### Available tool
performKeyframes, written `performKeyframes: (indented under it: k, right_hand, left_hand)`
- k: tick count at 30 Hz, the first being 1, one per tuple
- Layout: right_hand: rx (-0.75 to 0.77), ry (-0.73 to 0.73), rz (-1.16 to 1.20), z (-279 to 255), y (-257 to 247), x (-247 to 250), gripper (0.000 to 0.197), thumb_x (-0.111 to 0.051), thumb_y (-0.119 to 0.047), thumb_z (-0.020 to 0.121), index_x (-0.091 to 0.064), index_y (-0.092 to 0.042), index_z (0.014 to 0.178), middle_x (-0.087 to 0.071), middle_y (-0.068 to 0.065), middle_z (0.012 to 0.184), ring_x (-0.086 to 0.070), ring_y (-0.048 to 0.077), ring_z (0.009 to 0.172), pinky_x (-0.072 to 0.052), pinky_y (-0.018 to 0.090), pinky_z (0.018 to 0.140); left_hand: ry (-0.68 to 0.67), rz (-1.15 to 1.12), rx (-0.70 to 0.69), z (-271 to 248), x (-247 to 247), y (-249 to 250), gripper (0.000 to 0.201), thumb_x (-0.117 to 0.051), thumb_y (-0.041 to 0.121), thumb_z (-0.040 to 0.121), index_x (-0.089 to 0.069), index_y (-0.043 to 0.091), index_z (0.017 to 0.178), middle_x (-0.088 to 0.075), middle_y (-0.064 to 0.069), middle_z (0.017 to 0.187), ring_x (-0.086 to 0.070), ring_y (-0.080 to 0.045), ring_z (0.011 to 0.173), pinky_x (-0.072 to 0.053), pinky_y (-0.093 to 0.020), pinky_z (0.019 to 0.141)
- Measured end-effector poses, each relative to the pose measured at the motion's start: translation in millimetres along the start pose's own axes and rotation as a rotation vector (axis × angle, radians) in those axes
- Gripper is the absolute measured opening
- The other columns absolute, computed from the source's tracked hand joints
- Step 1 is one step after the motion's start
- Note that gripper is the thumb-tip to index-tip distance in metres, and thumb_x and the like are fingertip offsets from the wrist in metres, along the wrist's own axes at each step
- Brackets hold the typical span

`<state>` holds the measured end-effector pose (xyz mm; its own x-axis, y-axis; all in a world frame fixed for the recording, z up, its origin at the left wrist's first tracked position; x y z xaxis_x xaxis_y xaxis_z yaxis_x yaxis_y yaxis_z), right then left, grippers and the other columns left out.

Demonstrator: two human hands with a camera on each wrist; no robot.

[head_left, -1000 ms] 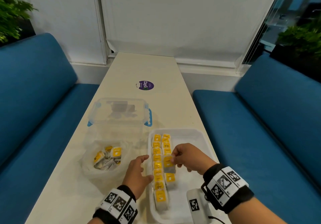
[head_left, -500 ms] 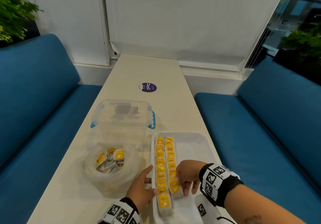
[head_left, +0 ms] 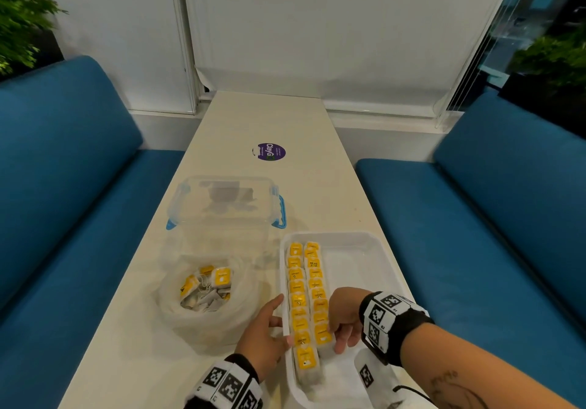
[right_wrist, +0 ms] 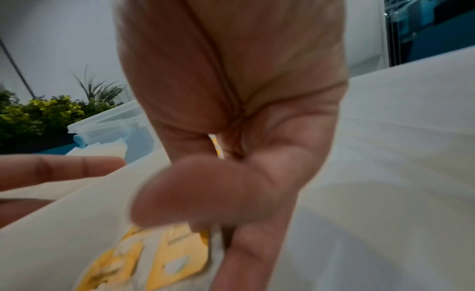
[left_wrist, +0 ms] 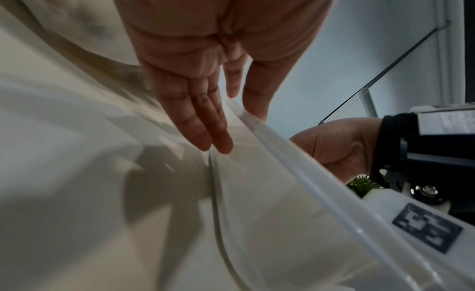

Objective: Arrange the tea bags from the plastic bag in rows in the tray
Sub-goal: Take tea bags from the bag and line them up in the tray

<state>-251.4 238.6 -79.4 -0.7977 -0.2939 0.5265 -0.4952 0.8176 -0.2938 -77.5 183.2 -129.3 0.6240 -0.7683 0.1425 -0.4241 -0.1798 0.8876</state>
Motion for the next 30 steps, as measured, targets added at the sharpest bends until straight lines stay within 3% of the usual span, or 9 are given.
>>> performKeyframes:
  k: [4, 7, 9, 12, 18, 20, 24, 27, 30]
  right_hand:
    - [-0.008, -0.036, 0.043, 0.1, 0.9, -2.7, 0.015, -0.06, 0.003, 0.082, -0.056, -0.004, 0.068, -0.064, 0.017, 0.092, -0.064, 0.011, 0.04, -0.051, 0.018, 0.044]
    - [-0.057, -0.068, -0.028, 2.8, 0.4, -2.3, 0.019, -0.06, -0.007, 0.085, -0.057, 0.0, 0.068, -0.069, 0.019, 0.097, -0.064, 0.02, 0.057, -0.057, 0.031, 0.074]
    - [-0.092, -0.061, -0.071, 2.6, 0.6, -0.1, 0.023, -0.057, -0.009, 0.088, -0.053, 0.004, 0.069, -0.07, 0.02, 0.077, -0.061, 0.023, 0.061, -0.052, 0.037, 0.082]
    - [-0.072, 0.017, -0.116, -4.2, -8.9, 10.5, 0.021, -0.056, -0.008, 0.089, -0.045, 0.002, 0.073, -0.061, 0.011, 0.047, -0.061, 0.022, 0.054, -0.052, 0.033, 0.066]
    - [0.231, 0.145, -0.104, -19.0, -67.4, 21.2, 0.017, -0.057, -0.014, 0.09, -0.051, -0.005, 0.076, -0.056, 0.005, 0.062, -0.06, 0.016, 0.051, -0.045, 0.022, 0.041]
    - [0.389, 0.223, -0.073, -26.3, -94.1, 15.0, 0.012, -0.061, -0.014, 0.088, -0.05, -0.008, 0.085, -0.055, 0.003, 0.072, -0.056, 0.016, 0.059, -0.045, 0.024, 0.046]
    - [0.678, 0.387, -0.207, -29.7, -144.0, -10.1, 0.029, -0.063, -0.011, 0.084, -0.055, -0.011, 0.112, -0.053, 0.009, 0.113, -0.053, 0.022, 0.1, -0.043, 0.029, 0.081]
    - [0.791, 0.399, -0.432, -25.3, -174.5, -37.1, 0.04, -0.057, -0.002, 0.084, -0.054, -0.007, 0.123, -0.05, 0.014, 0.122, -0.047, 0.029, 0.113, -0.042, 0.037, 0.093]
    - [0.779, 0.358, -0.641, -14.5, -195.9, -59.6, 0.036, -0.053, -0.001, 0.087, -0.055, -0.001, 0.123, -0.053, 0.02, 0.121, -0.05, 0.036, 0.112, -0.045, 0.042, 0.094]
  left_hand:
    - [-0.002, 0.026, -0.003, -1.9, 0.4, 2.6, 0.072, -0.06, 0.001, 0.085, -0.029, 0.032, 0.141, -0.054, -0.003, 0.11, -0.056, -0.011, 0.065, -0.047, -0.021, 0.055]
    - [0.002, 0.033, -0.003, -4.4, 0.9, 4.6, 0.071, -0.061, 0.002, 0.085, -0.03, 0.033, 0.14, -0.054, 0.0, 0.104, -0.057, -0.009, 0.066, -0.048, -0.02, 0.057]
    - [-0.007, 0.039, -0.004, -4.5, 2.4, 4.7, 0.07, -0.062, 0.002, 0.084, -0.032, 0.033, 0.139, -0.055, 0.0, 0.102, -0.056, -0.007, 0.065, -0.046, -0.018, 0.059]
    - [-0.016, 0.09, 0.011, -6.8, 8.8, 5.2, 0.057, -0.064, 0.004, 0.083, -0.044, 0.028, 0.131, -0.058, 0.0, 0.099, -0.059, -0.011, 0.071, -0.05, -0.022, 0.064]
    - [0.281, 0.048, -0.198, -31.0, 51.0, 41.0, 0.029, -0.052, -0.002, 0.087, -0.06, 0.025, 0.09, -0.062, 0.003, 0.075, -0.059, -0.012, 0.066, -0.041, -0.01, 0.05]
    - [0.461, 0.079, -0.279, -36.8, 76.1, 50.3, 0.03, -0.057, 0.001, 0.085, -0.061, 0.03, 0.084, -0.064, 0.003, 0.084, -0.06, -0.012, 0.073, -0.043, -0.008, 0.061]
    - [0.625, 0.35, -0.234, -33.4, 125.8, 45.6, 0.025, -0.064, 0.009, 0.083, -0.066, 0.03, 0.097, -0.051, 0.0, 0.124, -0.051, -0.018, 0.112, -0.041, -0.025, 0.095]
    - [0.589, 0.619, -0.001, -23.1, 147.8, 36.2, 0.027, -0.061, 0.029, 0.087, -0.062, 0.035, 0.113, -0.023, -0.002, 0.152, -0.024, -0.025, 0.137, -0.027, -0.038, 0.11]
    - [0.465, 0.721, 0.175, -12.6, 161.6, 25.2, 0.039, -0.054, 0.04, 0.089, -0.052, 0.036, 0.128, -0.01, -0.004, 0.156, -0.025, -0.026, 0.138, -0.03, -0.039, 0.11]
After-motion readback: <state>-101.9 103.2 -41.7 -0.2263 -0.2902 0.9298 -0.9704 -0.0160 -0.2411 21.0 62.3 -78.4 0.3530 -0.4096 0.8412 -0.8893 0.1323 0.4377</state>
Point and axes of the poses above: each hand's wrist, its own z-axis towards the middle knuckle, its own x-axis out of the back of the hand, y = z × x, the point moved 2 cm from there along z, towards the middle knuckle
